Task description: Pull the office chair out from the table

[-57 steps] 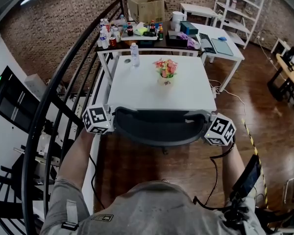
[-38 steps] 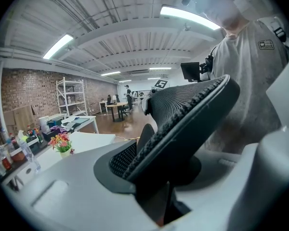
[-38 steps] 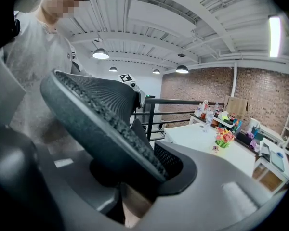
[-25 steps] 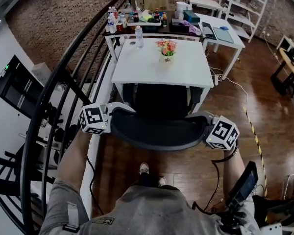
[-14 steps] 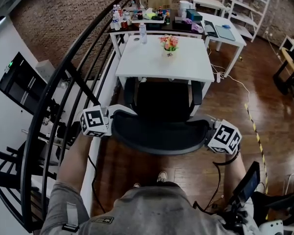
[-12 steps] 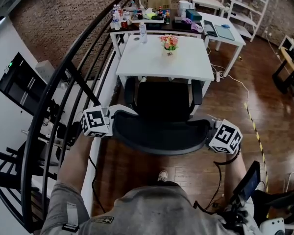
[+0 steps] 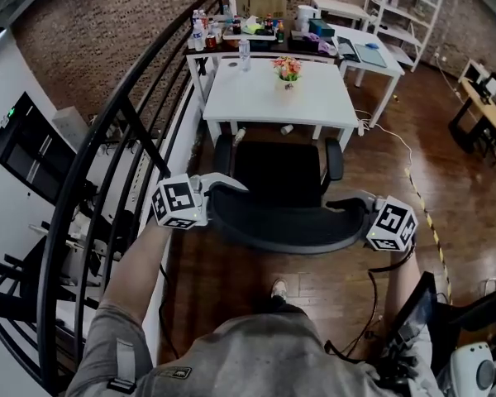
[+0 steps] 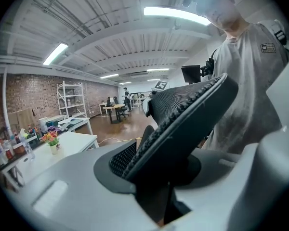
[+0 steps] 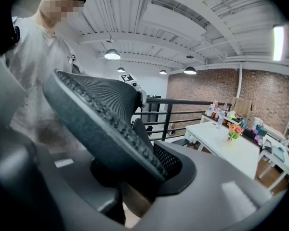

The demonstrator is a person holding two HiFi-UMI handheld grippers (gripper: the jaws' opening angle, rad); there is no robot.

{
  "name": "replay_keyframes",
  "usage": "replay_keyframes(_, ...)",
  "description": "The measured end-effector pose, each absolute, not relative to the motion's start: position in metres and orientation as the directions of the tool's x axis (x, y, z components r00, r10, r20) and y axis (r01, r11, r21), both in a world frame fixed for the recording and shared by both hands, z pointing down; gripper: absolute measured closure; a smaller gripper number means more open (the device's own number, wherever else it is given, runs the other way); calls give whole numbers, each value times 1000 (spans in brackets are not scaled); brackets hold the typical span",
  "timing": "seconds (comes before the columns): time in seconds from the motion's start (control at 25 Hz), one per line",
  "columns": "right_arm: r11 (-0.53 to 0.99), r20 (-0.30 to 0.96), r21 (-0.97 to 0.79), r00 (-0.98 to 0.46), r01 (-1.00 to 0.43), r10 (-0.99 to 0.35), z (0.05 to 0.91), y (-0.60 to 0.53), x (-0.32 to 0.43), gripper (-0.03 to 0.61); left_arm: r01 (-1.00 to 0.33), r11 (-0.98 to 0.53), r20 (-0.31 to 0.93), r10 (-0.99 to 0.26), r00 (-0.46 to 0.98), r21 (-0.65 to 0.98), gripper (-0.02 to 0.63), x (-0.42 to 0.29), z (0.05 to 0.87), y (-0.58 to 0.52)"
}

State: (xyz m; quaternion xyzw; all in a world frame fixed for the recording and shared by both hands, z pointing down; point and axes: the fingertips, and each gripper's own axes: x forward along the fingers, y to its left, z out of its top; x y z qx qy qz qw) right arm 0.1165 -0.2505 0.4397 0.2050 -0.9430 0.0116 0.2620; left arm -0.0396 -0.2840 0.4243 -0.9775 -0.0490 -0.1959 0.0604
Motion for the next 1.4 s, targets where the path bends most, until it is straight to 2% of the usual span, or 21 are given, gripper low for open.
replay_keyframes(0.88, 906, 500, 10, -782, -423, -371, 435, -97, 78, 446, 168, -984, 350, 139, 926, -54, 492, -76, 417, -137)
replay_keyframes(1.4, 926, 483, 65, -801, -371, -355, 447, 9, 89, 449, 73, -995, 353, 44, 935, -68, 476, -65, 427, -25)
